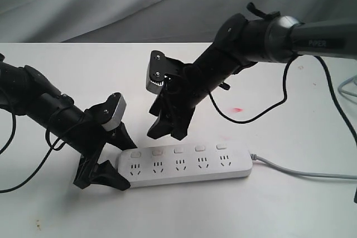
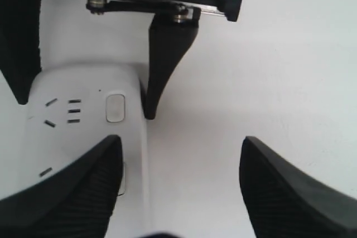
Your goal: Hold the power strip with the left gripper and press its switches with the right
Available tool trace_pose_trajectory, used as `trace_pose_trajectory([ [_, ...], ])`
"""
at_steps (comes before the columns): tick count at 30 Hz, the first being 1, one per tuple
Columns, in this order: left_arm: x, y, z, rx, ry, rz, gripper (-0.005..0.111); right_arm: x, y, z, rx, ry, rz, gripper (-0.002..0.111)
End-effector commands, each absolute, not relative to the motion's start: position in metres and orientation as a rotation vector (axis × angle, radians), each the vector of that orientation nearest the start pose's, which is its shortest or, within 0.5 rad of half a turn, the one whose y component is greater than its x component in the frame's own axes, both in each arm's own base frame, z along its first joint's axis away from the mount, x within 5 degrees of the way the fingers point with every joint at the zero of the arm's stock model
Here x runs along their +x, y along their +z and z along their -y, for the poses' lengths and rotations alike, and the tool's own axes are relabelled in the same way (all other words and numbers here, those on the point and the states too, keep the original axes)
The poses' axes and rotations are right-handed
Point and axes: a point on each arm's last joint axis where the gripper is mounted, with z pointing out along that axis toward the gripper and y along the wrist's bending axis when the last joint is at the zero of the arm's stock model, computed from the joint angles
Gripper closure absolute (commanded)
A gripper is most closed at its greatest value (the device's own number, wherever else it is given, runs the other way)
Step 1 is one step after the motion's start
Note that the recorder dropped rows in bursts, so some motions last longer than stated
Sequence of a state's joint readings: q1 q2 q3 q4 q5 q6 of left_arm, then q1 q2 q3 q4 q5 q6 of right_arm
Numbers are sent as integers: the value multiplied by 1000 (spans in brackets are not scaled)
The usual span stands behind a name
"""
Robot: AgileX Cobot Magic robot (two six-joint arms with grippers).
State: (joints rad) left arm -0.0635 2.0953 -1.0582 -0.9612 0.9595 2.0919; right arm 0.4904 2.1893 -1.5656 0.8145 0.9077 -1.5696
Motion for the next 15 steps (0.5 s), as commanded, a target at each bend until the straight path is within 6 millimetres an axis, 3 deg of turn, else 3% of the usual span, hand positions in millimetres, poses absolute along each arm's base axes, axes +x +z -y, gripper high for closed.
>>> trace_pose_trajectory([
  [1, 331, 89, 83, 1727, -815, -1957, 107, 365, 137, -255, -1879, 734, -1860, 51],
  [9, 331, 89, 83, 1727, -815, -1957, 107, 358, 119, -250, -1896, 731, -1899, 51],
  [15, 331, 89, 83, 1727, -815, -1957, 107, 360, 120, -252, -1842, 744, -1909, 51],
])
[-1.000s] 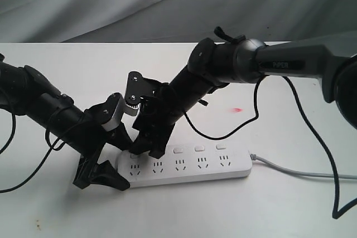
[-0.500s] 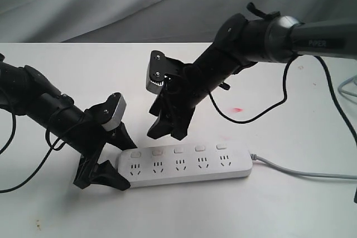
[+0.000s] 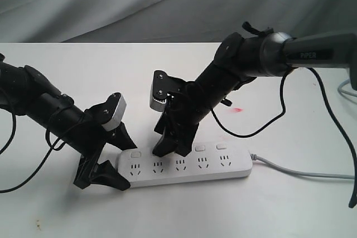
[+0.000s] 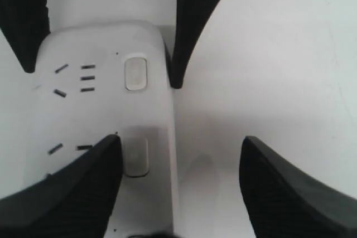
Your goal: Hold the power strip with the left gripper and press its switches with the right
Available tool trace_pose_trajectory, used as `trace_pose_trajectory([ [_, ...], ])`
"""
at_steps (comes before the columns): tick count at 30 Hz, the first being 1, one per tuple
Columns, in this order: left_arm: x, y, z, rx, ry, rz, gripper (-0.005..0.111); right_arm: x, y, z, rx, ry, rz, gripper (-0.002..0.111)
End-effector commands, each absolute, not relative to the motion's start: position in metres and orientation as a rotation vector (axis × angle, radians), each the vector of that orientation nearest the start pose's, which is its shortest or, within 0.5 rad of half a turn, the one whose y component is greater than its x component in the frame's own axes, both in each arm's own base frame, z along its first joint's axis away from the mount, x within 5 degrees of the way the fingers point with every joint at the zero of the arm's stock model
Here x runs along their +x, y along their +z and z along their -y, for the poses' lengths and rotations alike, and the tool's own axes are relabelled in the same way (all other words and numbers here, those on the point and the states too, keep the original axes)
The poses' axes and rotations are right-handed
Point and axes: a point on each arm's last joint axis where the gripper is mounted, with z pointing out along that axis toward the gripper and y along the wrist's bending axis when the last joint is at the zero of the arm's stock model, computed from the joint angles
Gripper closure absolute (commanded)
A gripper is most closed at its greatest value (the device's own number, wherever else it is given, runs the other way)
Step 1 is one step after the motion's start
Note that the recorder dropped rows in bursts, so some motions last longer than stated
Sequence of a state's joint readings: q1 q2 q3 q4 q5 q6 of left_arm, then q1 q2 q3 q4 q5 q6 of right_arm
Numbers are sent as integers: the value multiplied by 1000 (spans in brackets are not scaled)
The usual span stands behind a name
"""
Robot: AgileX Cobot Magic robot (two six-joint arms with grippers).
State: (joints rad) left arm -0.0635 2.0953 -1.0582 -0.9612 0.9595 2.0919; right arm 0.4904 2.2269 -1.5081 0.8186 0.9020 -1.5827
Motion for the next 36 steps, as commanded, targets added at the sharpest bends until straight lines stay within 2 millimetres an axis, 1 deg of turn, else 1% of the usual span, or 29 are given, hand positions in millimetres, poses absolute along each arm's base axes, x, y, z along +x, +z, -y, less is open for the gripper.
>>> trace_pose_trajectory([
  [1, 331, 89, 83, 1727, -815, -1957, 107, 360, 121, -253, -1833, 748, -1910, 51],
  [11, 331, 89, 83, 1727, -815, -1957, 107, 362, 124, -255, -1782, 756, -1914, 51],
  [16, 331, 89, 83, 1727, -815, -1957, 107, 364, 119, -252, -1835, 694, -1908, 51],
  [22, 331, 89, 83, 1727, -815, -1957, 107, 362, 109, -251, -1856, 709, -1931, 51],
  [29, 331, 89, 83, 1727, -815, -1957, 107, 362, 96, -247, -1905, 679, -1966, 51],
  [33, 331, 89, 83, 1727, -815, -1957, 107, 358, 82, -248, -1979, 605, -1995, 51],
  [36, 331, 89, 83, 1727, -815, -1957, 107, 355, 77, -253, -2011, 565, -1998, 51],
])
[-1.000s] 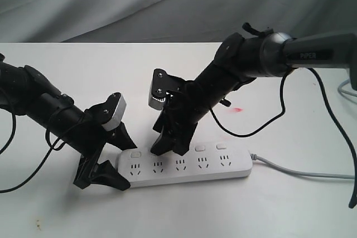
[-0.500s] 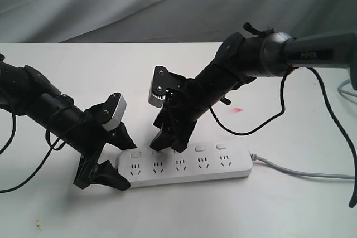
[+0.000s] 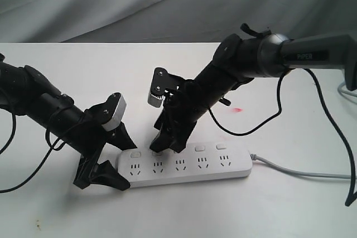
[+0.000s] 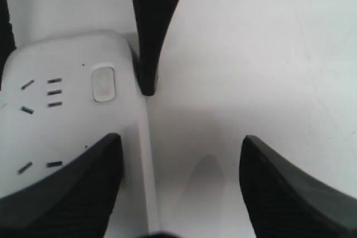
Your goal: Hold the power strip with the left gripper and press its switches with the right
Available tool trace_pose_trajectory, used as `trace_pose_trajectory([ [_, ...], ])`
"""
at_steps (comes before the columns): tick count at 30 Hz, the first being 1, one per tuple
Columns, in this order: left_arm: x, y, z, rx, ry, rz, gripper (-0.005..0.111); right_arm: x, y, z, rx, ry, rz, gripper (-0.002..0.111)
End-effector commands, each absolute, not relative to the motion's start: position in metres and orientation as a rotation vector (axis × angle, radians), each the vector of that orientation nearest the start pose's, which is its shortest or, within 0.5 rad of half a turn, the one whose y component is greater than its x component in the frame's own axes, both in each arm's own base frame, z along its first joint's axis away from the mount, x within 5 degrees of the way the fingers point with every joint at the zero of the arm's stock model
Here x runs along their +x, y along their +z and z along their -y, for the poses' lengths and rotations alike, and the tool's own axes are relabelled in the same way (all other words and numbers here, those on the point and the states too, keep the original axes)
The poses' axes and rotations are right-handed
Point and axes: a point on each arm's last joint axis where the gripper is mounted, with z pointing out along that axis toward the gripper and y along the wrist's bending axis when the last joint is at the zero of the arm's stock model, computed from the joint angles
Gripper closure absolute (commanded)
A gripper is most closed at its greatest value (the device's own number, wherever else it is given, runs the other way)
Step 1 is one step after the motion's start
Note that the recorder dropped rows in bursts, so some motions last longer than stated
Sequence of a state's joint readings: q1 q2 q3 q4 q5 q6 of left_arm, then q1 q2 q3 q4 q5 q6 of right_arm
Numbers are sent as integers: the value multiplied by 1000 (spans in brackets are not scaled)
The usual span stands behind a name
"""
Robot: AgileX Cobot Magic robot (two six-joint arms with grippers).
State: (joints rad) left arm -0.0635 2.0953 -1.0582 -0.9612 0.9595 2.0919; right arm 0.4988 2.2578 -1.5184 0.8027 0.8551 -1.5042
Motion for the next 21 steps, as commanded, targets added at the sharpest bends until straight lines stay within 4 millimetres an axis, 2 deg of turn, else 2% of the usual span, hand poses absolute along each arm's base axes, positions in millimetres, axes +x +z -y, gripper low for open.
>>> trace_pose_trajectory([
  [1, 331, 89, 83, 1727, -815, -1957, 107, 355, 77, -254, -2005, 569, -1999, 51],
  [3, 331, 89, 83, 1727, -815, -1957, 107, 355, 84, -257, -1967, 589, -1992, 51],
  [6, 331, 89, 83, 1727, -815, -1957, 107, 359, 107, -257, -1896, 606, -1951, 51],
  [11, 331, 89, 83, 1727, -815, -1957, 107, 369, 161, -239, -1789, 588, -1879, 51],
  [13, 331, 89, 83, 1727, -815, -1957, 107, 370, 175, -226, -1784, 611, -1873, 51],
  [16, 331, 89, 83, 1727, -815, -1957, 107, 372, 179, -213, -1785, 673, -1896, 51],
  [21, 331, 89, 83, 1727, -815, -1957, 107, 367, 165, -212, -1775, 673, -1909, 51],
])
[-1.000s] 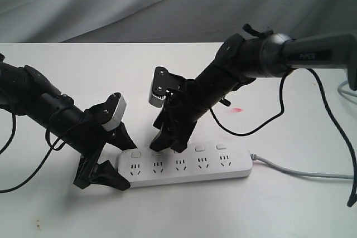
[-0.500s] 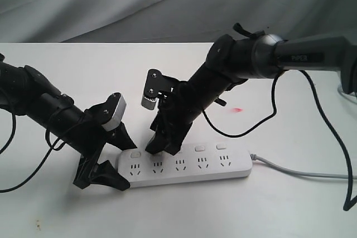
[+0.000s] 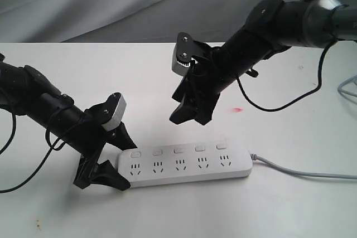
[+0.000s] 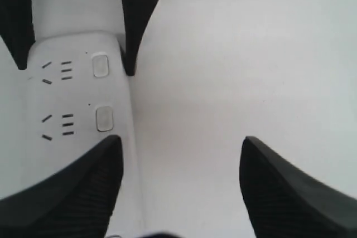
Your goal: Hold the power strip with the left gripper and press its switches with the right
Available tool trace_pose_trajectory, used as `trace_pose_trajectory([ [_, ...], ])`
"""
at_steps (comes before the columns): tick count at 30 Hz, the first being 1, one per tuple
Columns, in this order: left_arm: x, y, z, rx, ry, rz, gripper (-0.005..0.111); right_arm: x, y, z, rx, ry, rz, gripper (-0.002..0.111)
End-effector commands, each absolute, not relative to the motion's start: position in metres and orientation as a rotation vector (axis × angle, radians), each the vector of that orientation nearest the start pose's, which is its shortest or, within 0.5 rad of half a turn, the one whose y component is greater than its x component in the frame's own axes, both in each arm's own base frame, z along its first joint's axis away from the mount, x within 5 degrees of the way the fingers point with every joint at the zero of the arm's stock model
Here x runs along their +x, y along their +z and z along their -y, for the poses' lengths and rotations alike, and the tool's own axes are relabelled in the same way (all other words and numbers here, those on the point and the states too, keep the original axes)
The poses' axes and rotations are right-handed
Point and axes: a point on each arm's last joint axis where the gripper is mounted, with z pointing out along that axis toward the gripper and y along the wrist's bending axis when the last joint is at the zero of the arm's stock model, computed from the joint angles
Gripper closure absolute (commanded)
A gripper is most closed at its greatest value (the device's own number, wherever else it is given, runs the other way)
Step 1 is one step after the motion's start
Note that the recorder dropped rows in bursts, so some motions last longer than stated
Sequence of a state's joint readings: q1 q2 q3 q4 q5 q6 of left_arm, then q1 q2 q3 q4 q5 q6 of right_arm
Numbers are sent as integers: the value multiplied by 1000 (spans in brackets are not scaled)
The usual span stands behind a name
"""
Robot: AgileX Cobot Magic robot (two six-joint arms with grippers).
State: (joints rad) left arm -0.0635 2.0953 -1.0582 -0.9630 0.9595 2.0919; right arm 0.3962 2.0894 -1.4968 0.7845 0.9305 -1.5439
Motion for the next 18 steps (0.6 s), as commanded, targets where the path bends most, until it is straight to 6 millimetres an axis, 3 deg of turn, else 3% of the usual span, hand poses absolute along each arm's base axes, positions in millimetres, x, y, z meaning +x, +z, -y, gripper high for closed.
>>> trace_pose_trajectory([
  [1, 331, 89, 83, 1727, -815, -1957, 107, 364, 161, -213, -1769, 674, -1906, 51],
  [8, 331, 89, 83, 1727, -815, -1957, 107, 359, 136, -210, -1754, 643, -1949, 51],
  [18, 331, 89, 83, 1727, -815, -1957, 107, 359, 127, -211, -1750, 665, -1967, 51],
])
